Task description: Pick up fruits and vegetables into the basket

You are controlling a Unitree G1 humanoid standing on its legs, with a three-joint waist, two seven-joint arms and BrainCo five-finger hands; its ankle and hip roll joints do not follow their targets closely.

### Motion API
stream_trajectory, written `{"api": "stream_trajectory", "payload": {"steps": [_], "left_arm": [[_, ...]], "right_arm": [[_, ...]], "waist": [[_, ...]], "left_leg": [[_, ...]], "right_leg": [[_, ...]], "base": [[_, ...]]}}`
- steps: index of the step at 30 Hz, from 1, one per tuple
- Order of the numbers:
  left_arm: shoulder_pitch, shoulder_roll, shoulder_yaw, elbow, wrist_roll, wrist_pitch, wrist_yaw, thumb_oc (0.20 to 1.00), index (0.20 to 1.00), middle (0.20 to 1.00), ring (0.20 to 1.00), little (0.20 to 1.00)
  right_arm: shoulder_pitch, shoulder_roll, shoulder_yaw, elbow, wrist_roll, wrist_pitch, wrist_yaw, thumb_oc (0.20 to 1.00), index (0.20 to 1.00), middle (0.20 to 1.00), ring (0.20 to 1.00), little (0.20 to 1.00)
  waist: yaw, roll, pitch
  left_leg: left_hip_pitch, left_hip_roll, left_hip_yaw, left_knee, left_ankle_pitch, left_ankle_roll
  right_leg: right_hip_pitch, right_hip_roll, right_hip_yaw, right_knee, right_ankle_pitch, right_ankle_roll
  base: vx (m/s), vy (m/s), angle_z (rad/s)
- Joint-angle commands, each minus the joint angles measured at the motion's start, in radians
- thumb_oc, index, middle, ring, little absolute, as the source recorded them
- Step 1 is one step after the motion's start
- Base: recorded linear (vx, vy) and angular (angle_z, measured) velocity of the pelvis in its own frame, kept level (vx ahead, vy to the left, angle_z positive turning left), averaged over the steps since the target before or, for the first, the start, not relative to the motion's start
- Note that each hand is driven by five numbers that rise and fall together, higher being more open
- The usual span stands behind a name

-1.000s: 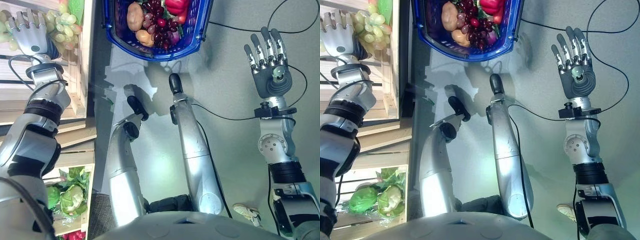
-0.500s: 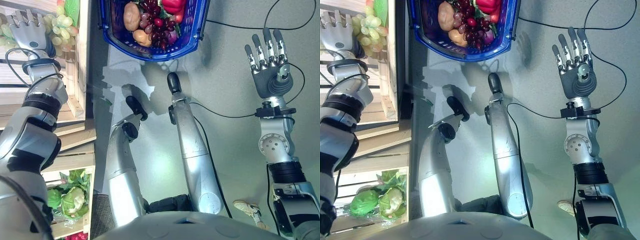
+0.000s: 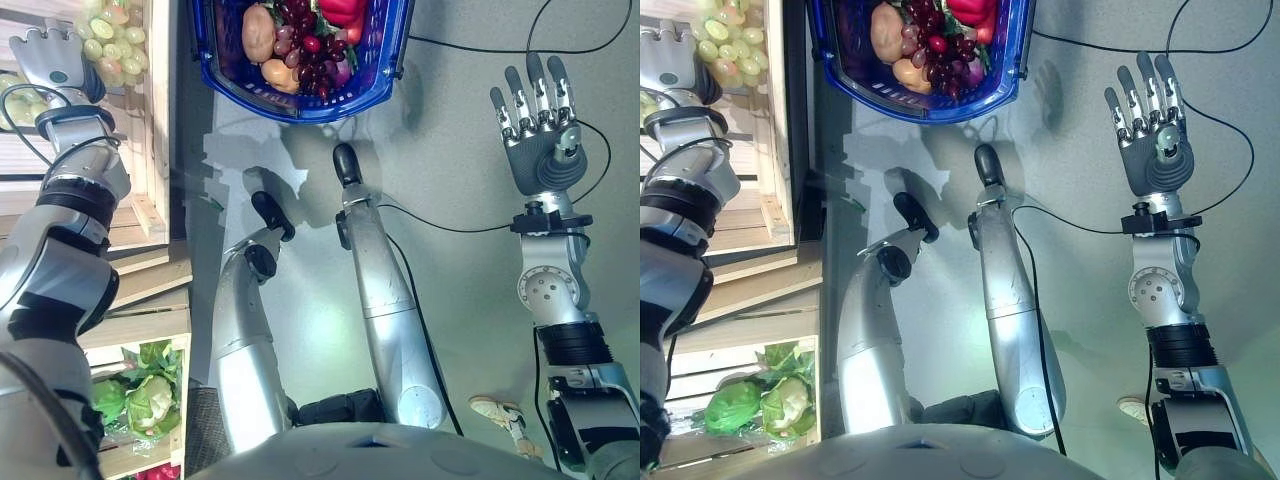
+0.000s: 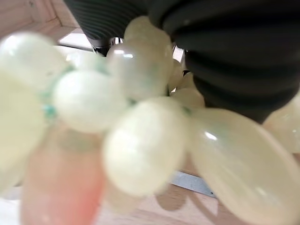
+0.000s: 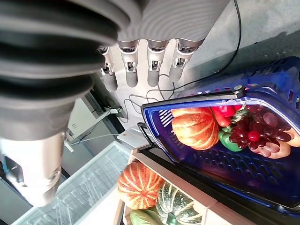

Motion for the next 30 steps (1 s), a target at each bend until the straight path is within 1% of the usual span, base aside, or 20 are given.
{"api": "stream_trajectory", "payload": {"steps": [1,3,6,7,8,9,11,12,13,14,15,17,19,20,21,22,24,26,28,30], "left_arm": [[0.103,0.045,0.035,0.027,-0.075,-0.028,0.021,0.2,0.2,0.2,0.2,0.2],[0.112,0.045,0.049,0.017,-0.118,-0.049,0.041,0.2,0.2,0.2,0.2,0.2],[0.159,0.037,0.135,-0.045,-0.372,-0.123,0.071,0.2,0.2,0.2,0.2,0.2],[0.177,0.027,0.187,-0.074,-0.455,-0.164,0.09,0.2,0.2,0.2,0.2,0.2],[0.193,0.023,0.222,-0.09,-0.48,-0.183,0.084,0.2,0.2,0.2,0.2,0.2],[0.205,0.018,0.27,-0.114,-0.553,-0.249,0.082,0.2,0.2,0.2,0.2,0.2],[0.231,0.006,0.346,-0.163,-0.696,-0.338,0.078,0.2,0.2,0.2,0.2,0.2],[0.249,0.001,0.386,-0.197,-0.752,-0.397,0.063,0.2,0.2,0.2,0.2,0.2],[0.259,0.0,0.403,-0.219,-0.784,-0.433,0.052,0.2,0.2,0.2,0.2,0.2],[0.278,-0.008,0.432,-0.258,-0.858,-0.48,0.049,0.2,0.2,0.2,0.2,0.2],[0.302,-0.015,0.453,-0.287,-0.903,-0.526,0.034,0.2,0.2,0.2,0.2,0.2],[0.338,-0.031,0.486,-0.353,-0.952,-0.612,0.017,0.2,0.2,0.2,0.2,0.2],[0.377,-0.063,0.519,-0.449,-0.975,-0.673,0.008,0.2,0.2,0.2,0.2,0.2],[0.391,-0.071,0.53,-0.488,-0.977,-0.704,0.001,0.2,0.2,0.2,0.2,0.2],[0.403,-0.079,0.541,-0.521,-0.996,-0.725,-0.005,0.2,0.2,0.2,0.2,0.2],[0.418,-0.09,0.548,-0.559,-1.011,-0.741,-0.013,0.2,0.2,0.2,0.2,0.2],[0.438,-0.105,0.559,-0.62,-1.011,-0.768,-0.026,0.2,0.2,0.2,0.2,0.2],[0.447,-0.121,0.555,-0.671,-1.007,-0.796,-0.044,0.2,0.2,0.2,0.2,0.2],[0.446,-0.134,0.558,-0.704,-1.009,-0.824,-0.076,0.2,0.2,0.2,0.2,0.2],[0.444,-0.146,0.554,-0.755,-1.03,-0.832,-0.114,0.2,0.2,0.2,0.2,0.2]], "right_arm": [[0.041,0.016,-0.04,-0.101,-0.05,-0.04,0.03,1.0,1.0,1.0,1.0,1.0],[0.043,0.014,-0.032,-0.099,-0.09,-0.051,0.018,1.0,1.0,1.0,1.0,1.0],[0.055,-0.006,-0.004,-0.092,-0.255,-0.062,-0.038,1.0,1.0,1.0,1.0,1.0],[0.058,-0.02,0.011,-0.087,-0.341,-0.052,-0.076,1.0,1.0,1.0,1.0,1.0],[0.057,-0.031,0.026,-0.084,-0.393,-0.044,-0.102,1.0,1.0,1.0,1.0,1.0],[0.056,-0.048,0.046,-0.075,-0.505,-0.021,-0.141,1.0,1.0,1.0,1.0,1.0],[0.047,-0.085,0.072,-0.07,-0.67,0.013,-0.205,1.0,1.0,1.0,1.0,1.0],[0.041,-0.101,0.083,-0.072,-0.724,0.043,-0.247,1.0,1.0,1.0,1.0,1.0],[0.038,-0.11,0.086,-0.071,-0.761,0.057,-0.283,1.0,1.0,1.0,1.0,1.0],[0.032,-0.121,0.089,-0.067,-0.811,0.08,-0.315,1.0,1.0,1.0,1.0,1.0],[0.027,-0.129,0.094,-0.07,-0.869,0.111,-0.322,1.0,1.0,1.0,1.0,1.0],[0.018,-0.141,0.106,-0.077,-0.992,0.165,-0.334,1.0,1.0,1.0,1.0,1.0],[-0.002,-0.144,0.132,-0.108,-1.055,0.249,-0.313,1.0,1.0,1.0,1.0,1.0],[-0.014,-0.143,0.147,-0.115,-1.08,0.274,-0.309,1.0,1.0,1.0,1.0,1.0],[-0.029,-0.138,0.164,-0.117,-1.111,0.286,-0.303,1.0,1.0,1.0,1.0,1.0],[-0.053,-0.127,0.186,-0.122,-1.132,0.316,-0.295,1.0,1.0,1.0,1.0,1.0],[-0.093,-0.111,0.227,-0.126,-1.169,0.353,-0.286,1.0,1.0,1.0,1.0,1.0],[-0.148,-0.087,0.283,-0.124,-1.22,0.409,-0.288,1.0,1.0,1.0,1.0,1.0],[-0.186,-0.075,0.318,-0.116,-1.255,0.433,-0.281,1.0,1.0,1.0,1.0,1.0],[-0.236,-0.058,0.363,-0.106,-1.296,0.492,-0.291,1.0,1.0,1.0,1.0,1.0]], "waist": [[0.008,-0.038,-0.053],[0.011,-0.038,-0.053],[0.022,-0.04,-0.053],[0.028,-0.043,-0.053],[0.029,-0.043,-0.053],[0.036,-0.046,-0.053],[0.049,-0.05,-0.053],[0.054,-0.05,-0.053],[0.057,-0.051,-0.053],[0.066,-0.049,-0.053],[0.071,-0.046,-0.053],[0.08,-0.043,-0.053],[0.094,-0.038,-0.053],[0.099,-0.036,-0.053],[0.105,-0.034,-0.053],[0.114,-0.03,-0.053],[0.127,-0.024,-0.053],[0.141,-0.019,-0.053],[0.152,-0.015,-0.053],[0.166,-0.009,-0.053]], "left_leg": [[0.019,-0.05,0.011,-0.082,-0.019,0.016],[0.024,-0.05,0.009,-0.084,-0.018,0.015],[0.041,-0.055,0.002,-0.087,-0.018,0.013],[0.048,-0.056,-0.001,-0.088,-0.019,0.014],[0.054,-0.057,-0.003,-0.089,-0.019,0.014],[0.064,-0.059,-0.008,-0.09,-0.02,0.015],[0.085,-0.06,-0.014,-0.094,-0.02,0.015],[0.1,-0.062,-0.018,-0.098,-0.02,0.016],[0.109,-0.064,-0.021,-0.1,-0.02,0.017],[0.126,-0.066,-0.023,-0.102,-0.022,0.017],[0.144,-0.069,-0.028,-0.105,-0.024,0.018],[0.173,-0.073,-0.031,-0.114,-0.026,0.018],[0.208,-0.079,-0.035,-0.123,-0.029,0.02],[0.222,-0.081,-0.036,-0.125,-0.031,0.02],[0.237,-0.082,-0.037,-0.129,-0.033,0.021],[0.256,-0.087,-0.041,-0.135,-0.032,0.021],[0.28,-0.092,-0.044,-0.144,-0.032,0.019],[0.302,-0.098,-0.049,-0.149,-0.032,0.018],[0.317,-0.101,-0.051,-0.153,-0.031,0.018],[0.335,-0.106,-0.054,-0.16,-0.03,0.017]], "right_leg": [[0.016,0.031,-0.069,0.042,-0.069,0.016],[0.021,0.03,-0.07,0.043,-0.07,0.017],[0.04,0.028,-0.076,0.041,-0.074,0.018],[0.048,0.028,-0.078,0.042,-0.076,0.018],[0.055,0.027,-0.079,0.041,-0.078,0.018],[0.068,0.026,-0.084,0.039,-0.079,0.018],[0.093,0.022,-0.092,0.034,-0.081,0.017],[0.109,0.02,-0.096,0.031,-0.084,0.016],[0.119,0.019,-0.099,0.031,-0.086,0.016],[0.138,0.019,-0.104,0.03,-0.088,0.015],[0.156,0.017,-0.107,0.029,-0.092,0.015],[0.185,0.015,-0.112,0.023,-0.097,0.015],[0.221,0.013,-0.116,0.014,-0.101,0.014],[0.236,0.012,-0.119,0.011,-0.103,0.014],[0.251,0.011,-0.121,0.006,-0.105,0.012],[0.27,0.011,-0.123,0.001,-0.106,0.011],[0.297,0.008,-0.126,-0.008,-0.108,0.009],[0.323,0.004,-0.128,-0.013,-0.111,0.006],[0.337,0.0,-0.133,-0.013,-0.113,0.005],[0.358,-0.007,-0.139,-0.017,-0.115,0.004]], "base": [[0.0,0.0,0.0],[0.0,0.0,0.0],[-0.02,-0.022,0.05],[-0.01,-0.022,0.05],[-0.02,-0.04,0.05],[-0.02,-0.054,0.05],[-0.02,-0.058,0.07],[-0.02,-0.045,0.14],[-0.02,-0.048,0.2],[-0.02,-0.039,0.21],[-0.03,-0.03,0.18],[-0.03,-0.014,0.14],[-0.02,-0.016,0.16],[-0.02,-0.011,0.15],[-0.01,-0.009,0.12],[-0.01,-0.007,0.04],[0.0,0.0,0.0],[-0.03,-0.003,0.05],[-0.02,-0.005,0.09],[-0.02,-0.004,0.1]]}}
